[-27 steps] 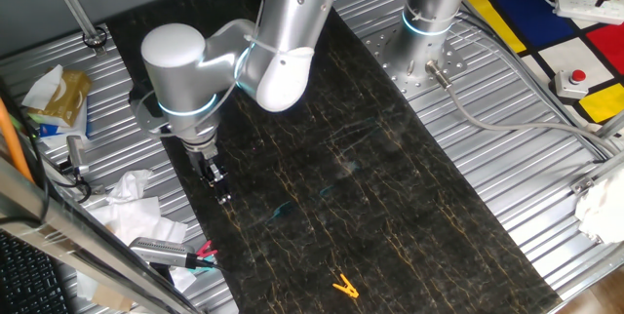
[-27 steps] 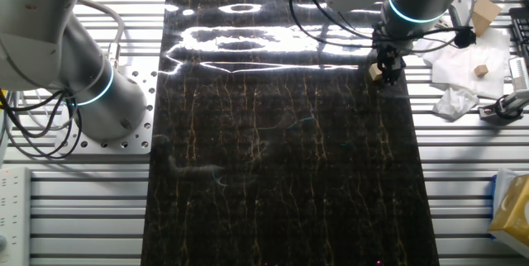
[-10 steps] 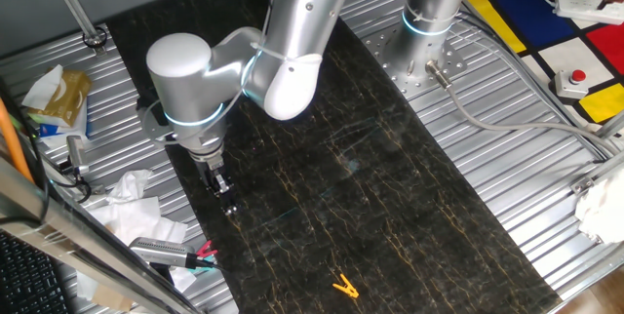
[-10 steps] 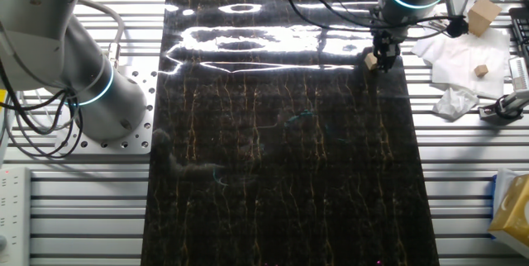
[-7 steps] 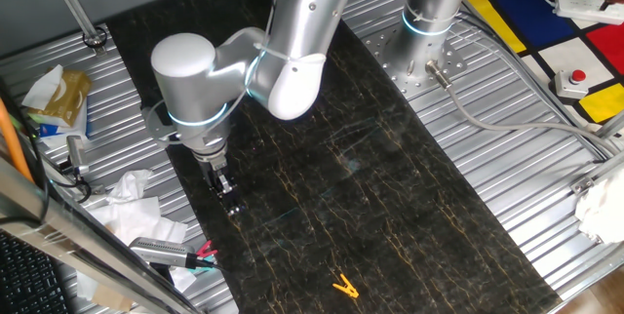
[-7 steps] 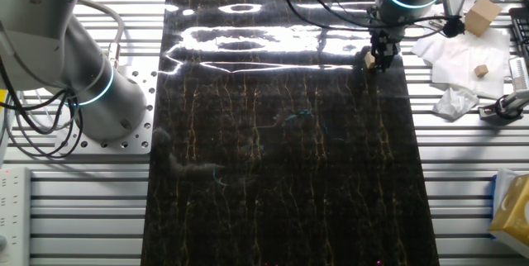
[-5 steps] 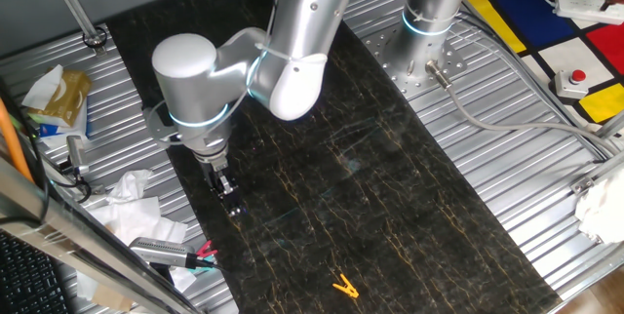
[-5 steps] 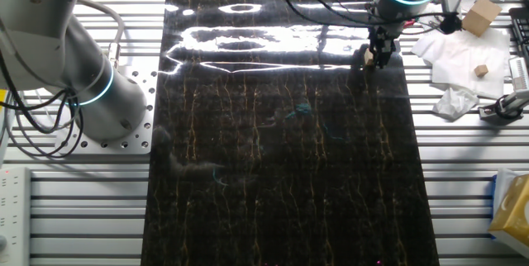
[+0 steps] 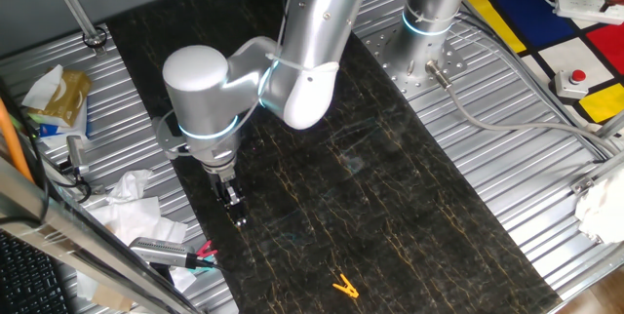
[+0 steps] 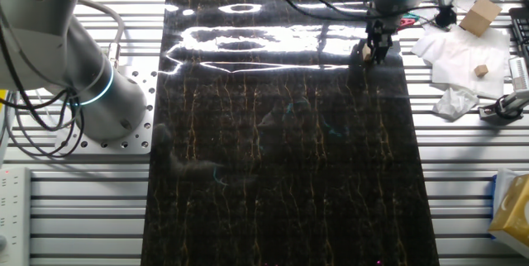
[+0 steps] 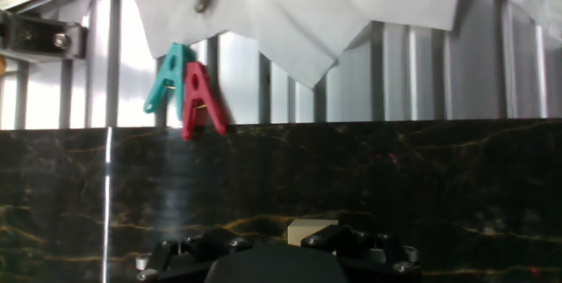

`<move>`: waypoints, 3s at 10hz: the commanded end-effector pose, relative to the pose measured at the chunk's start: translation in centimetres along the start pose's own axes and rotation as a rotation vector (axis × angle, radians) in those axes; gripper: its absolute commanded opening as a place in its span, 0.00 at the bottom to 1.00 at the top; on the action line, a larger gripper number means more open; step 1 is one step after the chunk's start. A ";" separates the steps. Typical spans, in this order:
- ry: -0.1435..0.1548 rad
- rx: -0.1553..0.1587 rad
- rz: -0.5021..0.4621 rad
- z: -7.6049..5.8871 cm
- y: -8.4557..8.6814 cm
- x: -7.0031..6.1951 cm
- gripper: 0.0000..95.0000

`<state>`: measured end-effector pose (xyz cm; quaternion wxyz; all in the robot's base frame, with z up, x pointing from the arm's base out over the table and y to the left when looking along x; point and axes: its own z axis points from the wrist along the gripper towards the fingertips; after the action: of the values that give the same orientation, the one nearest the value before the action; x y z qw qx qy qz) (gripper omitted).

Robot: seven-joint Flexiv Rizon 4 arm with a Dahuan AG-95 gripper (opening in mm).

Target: Use the gripper to push the small block from left to right

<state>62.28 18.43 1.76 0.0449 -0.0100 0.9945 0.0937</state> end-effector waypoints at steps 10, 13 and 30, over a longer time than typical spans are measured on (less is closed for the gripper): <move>-0.002 -0.004 0.067 0.5 4.3 -0.2 0.80; -0.004 -0.006 0.087 0.7 5.4 -0.3 0.80; -0.023 -0.031 0.185 2.7 12.9 -0.5 0.80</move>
<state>62.66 31.72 1.47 0.0486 0.0824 0.9891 0.1118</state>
